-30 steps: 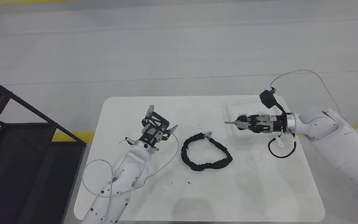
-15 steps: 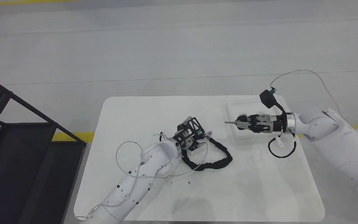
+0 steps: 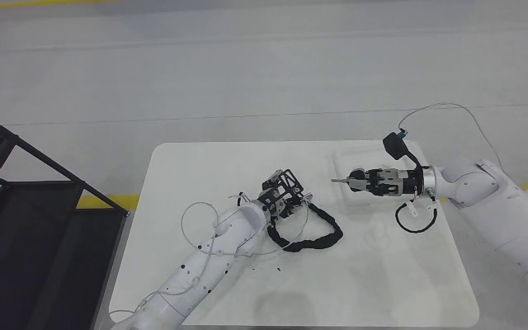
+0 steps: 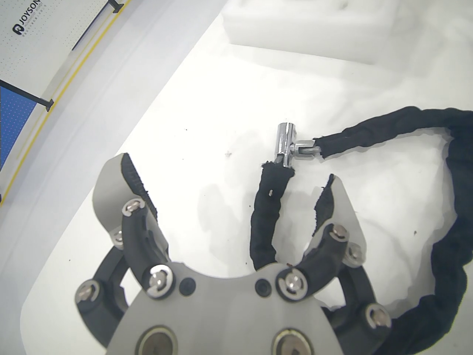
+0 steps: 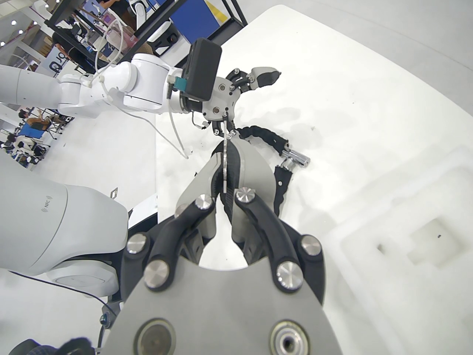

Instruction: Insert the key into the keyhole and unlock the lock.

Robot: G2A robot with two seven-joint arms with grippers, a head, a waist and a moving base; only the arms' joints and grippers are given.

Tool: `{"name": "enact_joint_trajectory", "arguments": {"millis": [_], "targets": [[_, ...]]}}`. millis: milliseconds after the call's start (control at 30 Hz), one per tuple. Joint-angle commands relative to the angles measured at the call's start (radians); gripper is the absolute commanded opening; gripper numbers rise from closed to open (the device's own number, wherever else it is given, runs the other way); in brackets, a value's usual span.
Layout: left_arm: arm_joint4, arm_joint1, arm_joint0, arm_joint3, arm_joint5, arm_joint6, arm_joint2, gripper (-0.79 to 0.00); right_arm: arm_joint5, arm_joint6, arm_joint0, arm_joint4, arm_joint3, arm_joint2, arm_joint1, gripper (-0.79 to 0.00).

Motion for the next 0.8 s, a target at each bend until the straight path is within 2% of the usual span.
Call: {"name": "enact_joint_trajectory", "arguments": {"millis": [0, 433, 600, 767], "targets": [[0.0, 0.0, 0.0, 0.0, 0.0, 0.0, 0.0, 0.0, 0.0, 0.0, 0.0, 0.0, 0.0, 0.0, 0.0, -0.785], [-0.039, 0.002, 0.011, 0.011, -0.016, 0.0, -0.02, 0.0, 0.0, 0.0, 0.0, 0.0, 0.0, 0.0, 0.0, -0.785], [-0.134, 0.002, -0.021, 0.026, -0.158, -0.024, -0.048, 0.0, 0.0, 0.0, 0.0, 0.0, 0.0, 0.0, 0.0, -0.785], [-0.272, -0.004, -0.092, 0.045, -0.338, -0.143, -0.054, 0.0, 0.0, 0.0, 0.0, 0.0, 0.0, 0.0, 0.0, -0.785]]}}
